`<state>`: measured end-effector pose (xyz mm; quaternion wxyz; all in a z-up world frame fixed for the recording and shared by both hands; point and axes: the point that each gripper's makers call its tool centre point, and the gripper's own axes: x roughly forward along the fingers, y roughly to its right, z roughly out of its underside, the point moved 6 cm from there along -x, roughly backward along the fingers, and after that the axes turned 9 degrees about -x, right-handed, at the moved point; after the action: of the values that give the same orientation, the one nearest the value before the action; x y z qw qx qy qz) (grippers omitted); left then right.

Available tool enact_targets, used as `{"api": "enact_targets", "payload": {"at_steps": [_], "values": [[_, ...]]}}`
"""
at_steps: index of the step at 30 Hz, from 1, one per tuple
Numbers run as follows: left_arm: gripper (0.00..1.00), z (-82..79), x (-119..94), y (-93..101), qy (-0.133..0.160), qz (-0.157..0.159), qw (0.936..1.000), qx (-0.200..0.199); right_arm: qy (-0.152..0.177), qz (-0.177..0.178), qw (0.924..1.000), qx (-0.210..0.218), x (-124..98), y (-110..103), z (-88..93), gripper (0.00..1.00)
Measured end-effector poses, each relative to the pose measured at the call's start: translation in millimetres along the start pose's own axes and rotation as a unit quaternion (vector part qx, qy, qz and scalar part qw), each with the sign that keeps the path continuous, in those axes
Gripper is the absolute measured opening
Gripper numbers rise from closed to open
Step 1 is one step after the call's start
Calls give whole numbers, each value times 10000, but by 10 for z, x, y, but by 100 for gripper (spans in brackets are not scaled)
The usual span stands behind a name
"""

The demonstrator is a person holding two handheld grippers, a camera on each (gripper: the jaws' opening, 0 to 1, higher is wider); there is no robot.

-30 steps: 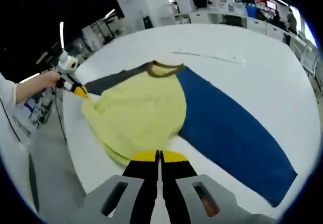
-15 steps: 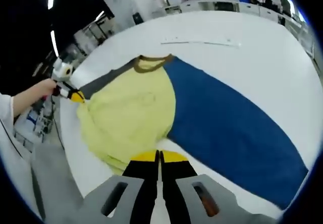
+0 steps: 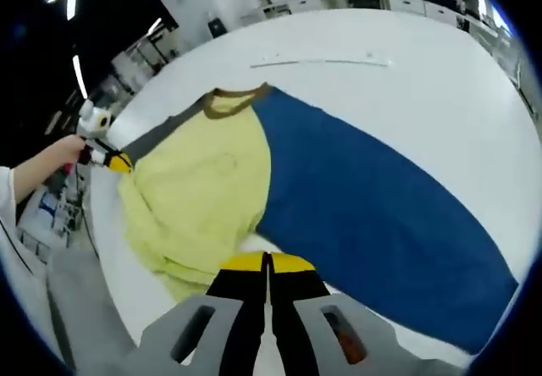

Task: Fold the garment on the visible template until the final outline fits inside the template.

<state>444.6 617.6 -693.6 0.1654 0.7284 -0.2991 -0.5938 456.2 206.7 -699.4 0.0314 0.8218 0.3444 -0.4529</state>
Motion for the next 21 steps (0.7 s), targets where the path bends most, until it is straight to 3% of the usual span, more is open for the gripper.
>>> {"api": "enact_targets", "payload": {"at_steps": [13, 16, 21], "values": [[1, -103, 106, -27, -38, -64, 9999, -67, -38, -51, 10000, -23, 37, 4, 23, 1], [0, -177, 105, -72, 112, -142, 9997, -189, -74, -40, 9999, -74, 34, -5, 26, 1], [0, -253, 96, -173, 121, -211, 9993, -282, -87, -64, 9999, -67, 20, -31, 42, 1]]}}
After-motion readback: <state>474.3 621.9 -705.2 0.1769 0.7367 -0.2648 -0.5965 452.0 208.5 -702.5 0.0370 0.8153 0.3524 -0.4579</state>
